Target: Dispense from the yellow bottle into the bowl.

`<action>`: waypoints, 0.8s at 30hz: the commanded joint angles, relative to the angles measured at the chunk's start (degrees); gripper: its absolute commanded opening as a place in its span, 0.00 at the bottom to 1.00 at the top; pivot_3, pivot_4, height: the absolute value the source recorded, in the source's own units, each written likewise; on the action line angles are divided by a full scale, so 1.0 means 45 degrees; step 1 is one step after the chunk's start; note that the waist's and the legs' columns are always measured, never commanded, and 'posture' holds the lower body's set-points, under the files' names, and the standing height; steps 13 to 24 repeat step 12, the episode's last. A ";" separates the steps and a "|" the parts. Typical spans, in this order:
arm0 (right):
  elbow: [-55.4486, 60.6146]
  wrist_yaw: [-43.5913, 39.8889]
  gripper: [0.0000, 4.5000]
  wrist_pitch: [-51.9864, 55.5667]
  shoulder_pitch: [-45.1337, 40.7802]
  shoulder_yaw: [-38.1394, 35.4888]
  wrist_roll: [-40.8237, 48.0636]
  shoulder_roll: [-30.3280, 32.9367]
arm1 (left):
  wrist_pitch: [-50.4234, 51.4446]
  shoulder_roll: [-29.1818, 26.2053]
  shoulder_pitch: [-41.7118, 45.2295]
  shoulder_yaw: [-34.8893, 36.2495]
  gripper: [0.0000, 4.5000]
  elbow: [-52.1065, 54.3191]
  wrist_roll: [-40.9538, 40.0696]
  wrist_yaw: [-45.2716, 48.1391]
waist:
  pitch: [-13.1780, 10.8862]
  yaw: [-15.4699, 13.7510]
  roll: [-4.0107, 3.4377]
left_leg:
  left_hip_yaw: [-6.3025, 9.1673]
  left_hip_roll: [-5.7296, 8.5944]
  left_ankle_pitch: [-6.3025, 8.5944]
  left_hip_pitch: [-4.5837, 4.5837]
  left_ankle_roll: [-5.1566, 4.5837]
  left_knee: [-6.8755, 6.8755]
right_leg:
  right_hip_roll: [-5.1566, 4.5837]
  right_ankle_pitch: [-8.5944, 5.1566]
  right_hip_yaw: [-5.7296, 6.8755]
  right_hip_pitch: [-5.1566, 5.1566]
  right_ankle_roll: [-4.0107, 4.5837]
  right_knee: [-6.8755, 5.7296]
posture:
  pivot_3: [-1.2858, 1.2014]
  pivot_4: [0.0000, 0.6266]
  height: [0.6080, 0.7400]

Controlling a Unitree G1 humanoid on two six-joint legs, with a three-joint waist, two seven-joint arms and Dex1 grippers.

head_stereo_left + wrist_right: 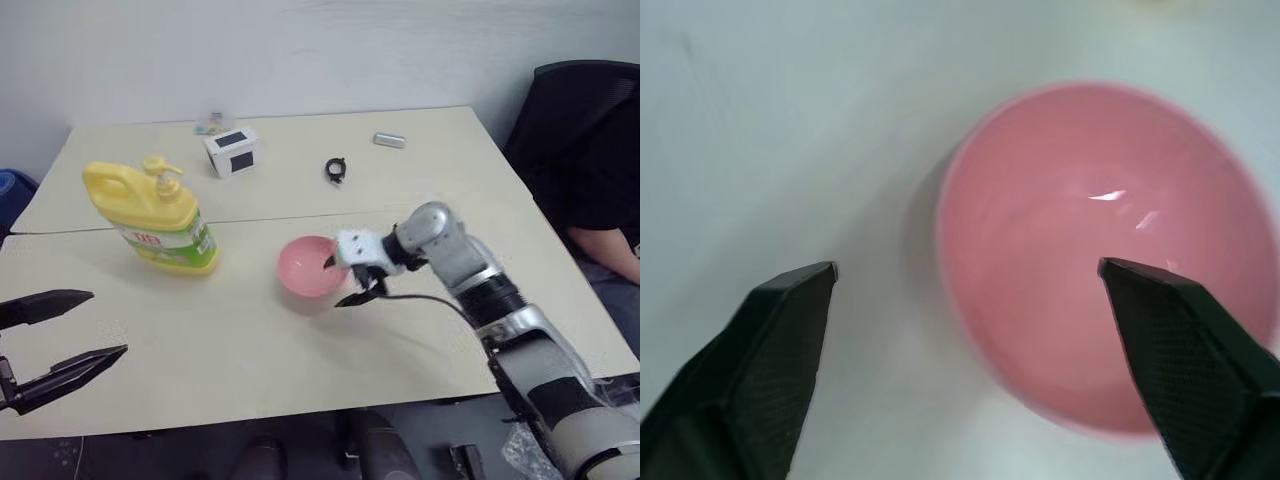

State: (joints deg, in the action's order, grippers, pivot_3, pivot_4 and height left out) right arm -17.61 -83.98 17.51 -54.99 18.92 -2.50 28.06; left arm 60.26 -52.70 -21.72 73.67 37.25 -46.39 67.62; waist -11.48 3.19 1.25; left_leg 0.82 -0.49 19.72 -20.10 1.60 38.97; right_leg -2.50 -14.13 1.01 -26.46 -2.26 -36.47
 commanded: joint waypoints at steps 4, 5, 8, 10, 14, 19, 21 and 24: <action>0.1736 -0.1894 0.99 0.3978 -0.0707 -0.2243 0.4955 0.4207 | -0.0621 -0.0679 -0.0434 0.0898 1.00 -0.1143 -0.0197 0.0223 | -0.0023 -0.0249 -0.0037 | 0.0002 -0.0004 0.0005 -0.0005 -0.0008 -0.0001 | 0.0002 -0.0006 0.0014 0.0002 0.0010 0.0025 | 0.52 0.24 1.00; 0.1705 -0.1894 0.99 0.4128 -0.0650 -0.2209 0.5663 0.4976 | -0.0665 -0.0767 -0.0455 0.0981 1.00 -0.1287 -0.0231 0.0243 | -0.0028 -0.0321 -0.0044 | -0.0002 -0.0004 0.0006 -0.0004 -0.0011 -0.0005 | 0.0002 -0.0006 0.0015 0.0004 0.0011 0.0038 | 0.52 0.24 1.00; 0.1360 -0.1894 0.99 0.4156 -0.0204 -0.2137 0.7111 0.6848 | -0.0657 -0.1062 -0.0343 0.1250 1.00 -0.1826 -0.0393 0.0186 | -0.0030 -0.0347 -0.0047 | -0.0013 -0.0015 0.0011 -0.0010 -0.0020 -0.0031 | 0.0024 -0.0007 0.0029 0.0019 0.0012 0.0111 | 0.52 0.24 1.00; 0.1240 -0.1862 0.99 0.4006 0.0054 -0.2200 0.6896 0.6848 | -0.0767 -0.1069 -0.0360 0.1183 1.00 -0.1952 -0.0388 0.0139 | -0.0022 -0.0247 -0.0034 | -0.0034 -0.0025 0.0017 -0.0009 -0.0031 -0.0032 | 0.0040 -0.0008 0.0025 0.0020 0.0013 0.0122 | 0.52 0.24 1.00; 0.1190 -0.1613 0.99 0.3927 0.0240 -0.2326 0.6730 0.6633 | -0.0937 -0.1066 -0.0304 0.0936 1.00 -0.2016 -0.0358 0.0057 | -0.0023 -0.0160 -0.0033 | -0.0117 -0.0046 0.0024 0.0003 -0.0038 -0.0030 | 0.0078 -0.0006 -0.0039 0.0019 0.0011 0.0126 | 0.52 0.24 1.00; 0.1190 -0.1613 0.99 0.3927 0.0240 -0.2326 0.6730 0.6633 | -0.0937 -0.1066 -0.0304 0.0936 1.00 -0.2016 -0.0358 0.0057 | -0.0023 -0.0160 -0.0033 | -0.0117 -0.0046 0.0024 0.0003 -0.0038 -0.0030 | 0.0078 -0.0006 -0.0039 0.0019 0.0011 0.0126 | 0.52 0.24 1.00; 0.1190 -0.1613 0.99 0.3927 0.0240 -0.2326 0.6730 0.6633 | -0.0937 -0.1066 -0.0304 0.0936 1.00 -0.2016 -0.0358 0.0057 | -0.0023 -0.0160 -0.0033 | -0.0117 -0.0046 0.0024 0.0003 -0.0038 -0.0030 | 0.0078 -0.0006 -0.0039 0.0019 0.0011 0.0126 | 0.52 0.24 1.00; 0.1190 -0.1613 0.99 0.3927 0.0240 -0.2326 0.6730 0.6633 | -0.0937 -0.1066 -0.0304 0.0936 1.00 -0.2016 -0.0358 0.0057 | -0.0023 -0.0160 -0.0033 | -0.0117 -0.0046 0.0024 0.0003 -0.0038 -0.0030 | 0.0078 -0.0006 -0.0039 0.0019 0.0011 0.0126 | 0.52 0.24 1.00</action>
